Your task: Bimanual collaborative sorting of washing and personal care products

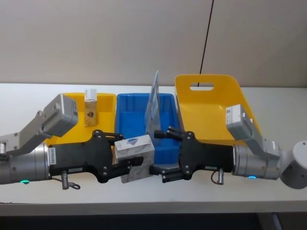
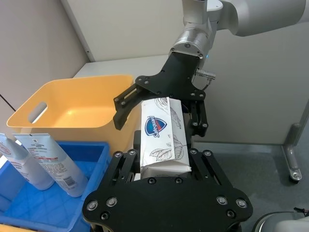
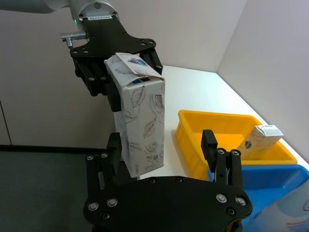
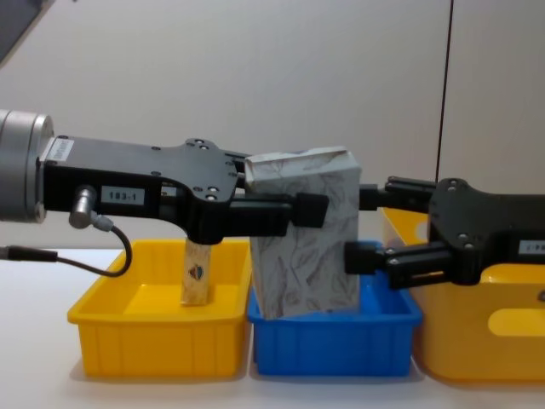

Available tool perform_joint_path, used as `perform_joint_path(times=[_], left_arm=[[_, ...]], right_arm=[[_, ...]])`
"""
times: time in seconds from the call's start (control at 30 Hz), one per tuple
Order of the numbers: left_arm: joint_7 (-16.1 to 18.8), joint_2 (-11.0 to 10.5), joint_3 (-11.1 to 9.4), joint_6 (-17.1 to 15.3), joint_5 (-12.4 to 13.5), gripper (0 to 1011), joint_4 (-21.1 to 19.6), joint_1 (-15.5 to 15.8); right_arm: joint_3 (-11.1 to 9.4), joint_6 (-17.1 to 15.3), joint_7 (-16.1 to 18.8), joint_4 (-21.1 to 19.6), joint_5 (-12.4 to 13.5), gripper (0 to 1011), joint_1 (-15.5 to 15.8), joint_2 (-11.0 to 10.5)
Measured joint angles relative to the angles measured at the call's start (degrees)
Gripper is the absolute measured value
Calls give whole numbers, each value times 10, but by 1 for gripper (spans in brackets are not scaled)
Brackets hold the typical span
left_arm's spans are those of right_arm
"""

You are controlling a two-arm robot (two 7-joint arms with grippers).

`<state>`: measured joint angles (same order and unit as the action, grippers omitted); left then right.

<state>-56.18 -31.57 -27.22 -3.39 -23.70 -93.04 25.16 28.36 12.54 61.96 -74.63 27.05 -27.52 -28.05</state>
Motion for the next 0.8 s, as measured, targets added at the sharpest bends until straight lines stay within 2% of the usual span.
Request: perform_joint_path(times=[0.37,0.8], left_arm=[[0,0,0,0,0,380,0,0],[0,0,0,0,0,380,0,0]], right_arm=[[18,-15,8,-1,0,1000,-9,2],[38,-16,11,37,-7,1000,-40,25]])
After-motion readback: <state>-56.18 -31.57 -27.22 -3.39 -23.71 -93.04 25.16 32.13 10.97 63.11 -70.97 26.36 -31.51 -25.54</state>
